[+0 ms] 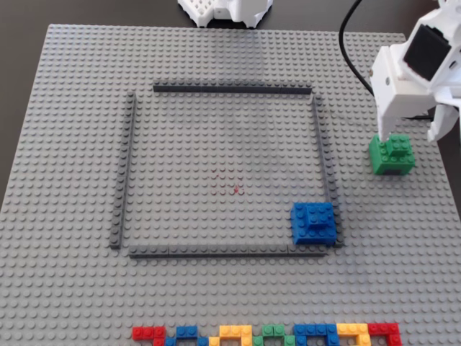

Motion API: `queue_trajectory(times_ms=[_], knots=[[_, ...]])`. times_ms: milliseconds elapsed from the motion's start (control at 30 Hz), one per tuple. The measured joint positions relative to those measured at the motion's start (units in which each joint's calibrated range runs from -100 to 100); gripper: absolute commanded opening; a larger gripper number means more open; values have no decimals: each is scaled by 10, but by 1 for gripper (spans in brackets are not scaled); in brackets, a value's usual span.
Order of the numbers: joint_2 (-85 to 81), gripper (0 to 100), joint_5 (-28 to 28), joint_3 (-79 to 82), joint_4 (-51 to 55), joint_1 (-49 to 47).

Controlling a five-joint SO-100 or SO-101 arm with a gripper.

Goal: Grab the cube and place it into the grid

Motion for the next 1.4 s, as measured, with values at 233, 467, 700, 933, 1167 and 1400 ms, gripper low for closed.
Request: queue_trajectory(times_ms=[233, 467, 700, 933, 1167, 1400], knots=[[19, 22, 0, 0, -1, 0], [25, 22, 0, -1, -3, 0], [28, 22, 0, -2, -3, 0], [35, 22, 0, -24, 7, -1], [37, 21, 0, -40, 17, 0], [37, 21, 0, -45, 21, 0]])
